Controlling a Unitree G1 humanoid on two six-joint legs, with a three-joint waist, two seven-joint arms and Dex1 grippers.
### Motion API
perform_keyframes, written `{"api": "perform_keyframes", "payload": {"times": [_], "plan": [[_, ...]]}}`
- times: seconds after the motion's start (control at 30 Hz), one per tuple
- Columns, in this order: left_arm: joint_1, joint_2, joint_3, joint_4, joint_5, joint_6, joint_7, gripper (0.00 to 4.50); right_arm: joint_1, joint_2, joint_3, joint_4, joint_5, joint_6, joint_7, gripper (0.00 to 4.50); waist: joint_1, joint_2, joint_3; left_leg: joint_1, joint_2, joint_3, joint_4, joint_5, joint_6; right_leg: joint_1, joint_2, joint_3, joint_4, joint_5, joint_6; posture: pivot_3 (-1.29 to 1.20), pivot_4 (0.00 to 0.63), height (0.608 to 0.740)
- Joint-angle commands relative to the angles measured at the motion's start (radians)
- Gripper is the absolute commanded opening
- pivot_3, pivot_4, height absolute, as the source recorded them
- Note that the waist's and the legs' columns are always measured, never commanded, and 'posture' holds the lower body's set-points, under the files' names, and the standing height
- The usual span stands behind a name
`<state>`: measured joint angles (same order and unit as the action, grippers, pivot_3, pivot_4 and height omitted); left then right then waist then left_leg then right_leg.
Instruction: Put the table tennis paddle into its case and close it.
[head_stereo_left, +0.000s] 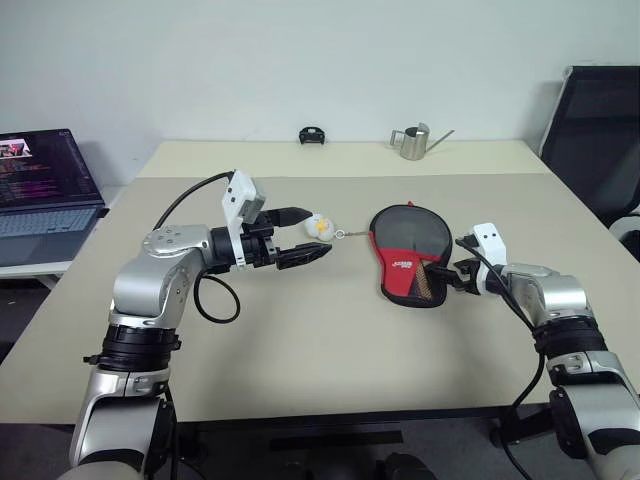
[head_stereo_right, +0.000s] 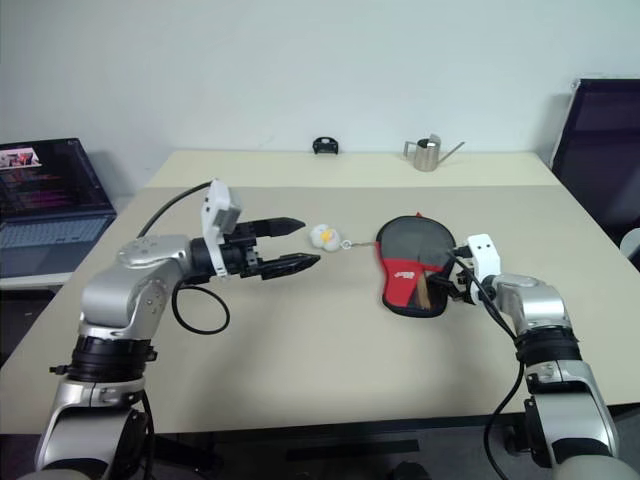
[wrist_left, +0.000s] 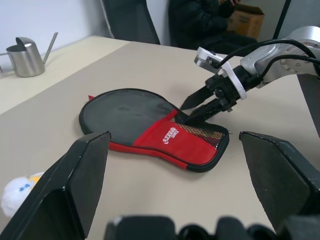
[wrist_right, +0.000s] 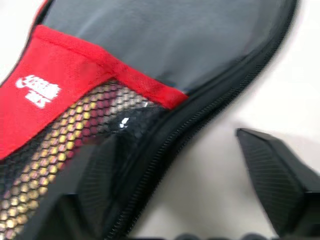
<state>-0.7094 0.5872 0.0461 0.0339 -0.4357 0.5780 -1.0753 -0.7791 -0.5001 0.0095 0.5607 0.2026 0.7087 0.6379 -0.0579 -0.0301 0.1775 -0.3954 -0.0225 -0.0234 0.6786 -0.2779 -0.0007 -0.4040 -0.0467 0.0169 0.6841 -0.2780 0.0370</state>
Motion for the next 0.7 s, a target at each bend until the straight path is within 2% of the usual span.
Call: {"api": "perform_keyframes", "payload": {"times": [0.03,0.2,0.33,0.47,0.7], "plan": [[-0.013,0.014,0.009,-0.019,-0.008,-0.02,0.007,4.5,-0.005,0.036,0.05,0.049,-0.033,-0.011,0.024,2.53,-0.002,0.0,0.0,0.0,0.0,0.0,0.0,0.0,0.0,0.0,0.0,0.0,0.0,0.0,0.0,0.0,0.15,0.74],[-0.007,0.014,0.009,-0.023,-0.009,-0.019,0.011,4.5,-0.017,0.058,0.061,0.088,-0.068,-0.032,0.024,0.95,-0.002,-0.002,-0.002,0.001,0.0,0.0,0.0,0.0,0.0,0.0,0.0,0.001,0.001,0.0,0.0,0.0,0.15,0.74],[0.003,0.022,0.008,-0.026,-0.006,-0.019,0.01,4.5,-0.019,0.067,0.058,0.098,-0.079,-0.031,0.022,0.02,-0.002,-0.003,-0.003,0.003,0.0,0.0,0.0,0.0,0.0,0.001,0.0,0.001,0.003,0.0,0.0,0.0,0.15,0.74],[0.052,0.067,0.008,-0.04,-0.005,-0.008,-0.014,4.5,-0.016,0.071,0.032,0.057,-0.064,0.014,0.021,0.02,-0.003,-0.003,-0.003,0.004,0.0,0.0,0.0,0.0,0.0,0.001,0.001,0.001,0.005,0.0,0.0,0.0,0.15,0.74],[0.182,0.162,-0.001,-0.107,-0.03,0.019,-0.093,4.5,0.048,0.06,0.009,-0.181,0.004,0.178,0.049,0.02,0.002,-0.003,-0.003,0.001,0.001,-0.001,-0.001,0.0,-0.001,-0.001,0.0,0.0,0.002,0.0,-0.001,0.0,0.15,0.74]]}}
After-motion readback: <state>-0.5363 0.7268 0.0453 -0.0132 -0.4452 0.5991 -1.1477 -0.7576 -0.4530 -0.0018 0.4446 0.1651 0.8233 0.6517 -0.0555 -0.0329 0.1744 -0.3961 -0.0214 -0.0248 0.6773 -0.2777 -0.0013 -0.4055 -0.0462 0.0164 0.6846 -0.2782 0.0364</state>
